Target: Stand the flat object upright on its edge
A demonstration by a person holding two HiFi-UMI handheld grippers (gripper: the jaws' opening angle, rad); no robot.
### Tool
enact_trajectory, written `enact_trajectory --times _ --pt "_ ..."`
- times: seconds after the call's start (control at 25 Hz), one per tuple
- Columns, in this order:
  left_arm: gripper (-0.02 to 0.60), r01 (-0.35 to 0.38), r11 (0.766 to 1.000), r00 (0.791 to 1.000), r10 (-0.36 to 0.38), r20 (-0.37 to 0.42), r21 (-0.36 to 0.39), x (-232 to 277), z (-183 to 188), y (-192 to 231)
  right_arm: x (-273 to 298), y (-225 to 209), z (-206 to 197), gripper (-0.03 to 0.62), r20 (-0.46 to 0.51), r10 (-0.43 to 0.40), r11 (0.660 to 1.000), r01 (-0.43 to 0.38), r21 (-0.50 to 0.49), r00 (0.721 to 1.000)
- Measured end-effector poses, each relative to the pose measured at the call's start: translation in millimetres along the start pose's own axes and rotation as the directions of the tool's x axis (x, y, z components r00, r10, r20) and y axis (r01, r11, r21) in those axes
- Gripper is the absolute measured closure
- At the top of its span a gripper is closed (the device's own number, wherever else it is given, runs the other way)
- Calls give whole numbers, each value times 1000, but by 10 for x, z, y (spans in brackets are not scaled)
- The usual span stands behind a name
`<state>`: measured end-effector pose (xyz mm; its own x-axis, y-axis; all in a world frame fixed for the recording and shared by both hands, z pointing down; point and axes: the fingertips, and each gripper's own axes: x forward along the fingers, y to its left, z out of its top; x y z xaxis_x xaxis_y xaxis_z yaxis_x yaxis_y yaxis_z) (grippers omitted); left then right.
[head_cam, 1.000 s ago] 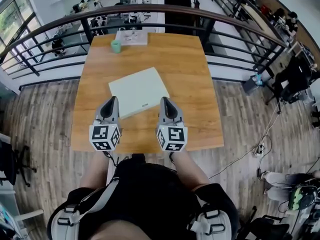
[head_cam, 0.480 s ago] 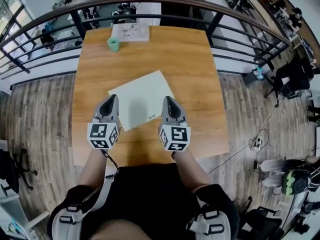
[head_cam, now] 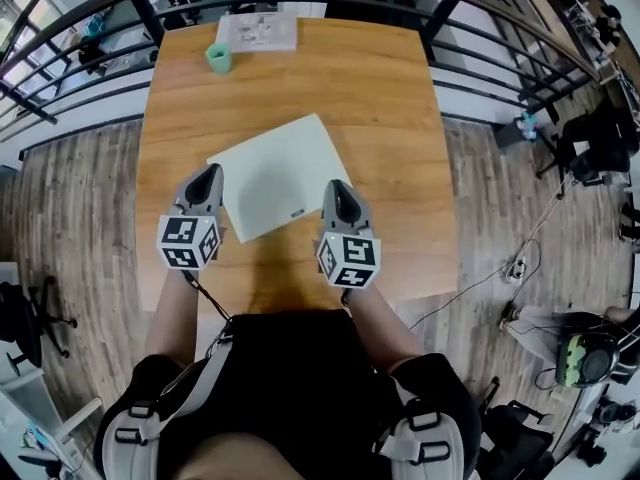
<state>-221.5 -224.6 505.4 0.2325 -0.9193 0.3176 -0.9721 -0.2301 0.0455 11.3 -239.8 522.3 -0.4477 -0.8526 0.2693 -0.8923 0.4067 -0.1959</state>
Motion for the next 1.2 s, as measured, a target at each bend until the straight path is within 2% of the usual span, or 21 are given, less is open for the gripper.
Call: enact_trajectory --times 0.16,0.28,0.4,0.56,0.72,0.88,1.0,1.08,1.2 --pt "560 31 999 999 -30 -39 43 143 -58 -19 24 -114 -179 584 -60 -4 993 11 116 998" --pt "453 107 994 992 -105 -76 26 269 -114 -80 22 -156 -399 534 -133 17 975 13 220 991" --pt "412 202 979 968 -198 -154 10 437 -215 -129 36 -191 -622 512 -201 46 940 26 341 979" --pt "360 339 941 907 -329 -262 -8 658 -328 -139 66 -175 -927 487 -279 88 869 63 490 956" --pt "351 406 914 856 -381 -350 -4 875 -388 -41 93 -81 -1142 476 -315 132 821 75 567 940" --pt "345 487 873 773 -430 -466 3 1119 -544 -47 139 -89 -1328 462 -344 147 760 117 639 927" --pt "337 530 845 698 -482 -529 -71 1317 -728 -51 195 -112 -1460 461 -362 155 730 141 669 919" --pt "330 541 835 653 -494 -574 -104 1440 -881 -11 225 -117 -1529 460 -372 159 716 152 681 914" --pt "330 539 834 617 -487 -617 -119 1614 -1052 71 265 -135 -1615 457 -382 159 699 170 695 910"
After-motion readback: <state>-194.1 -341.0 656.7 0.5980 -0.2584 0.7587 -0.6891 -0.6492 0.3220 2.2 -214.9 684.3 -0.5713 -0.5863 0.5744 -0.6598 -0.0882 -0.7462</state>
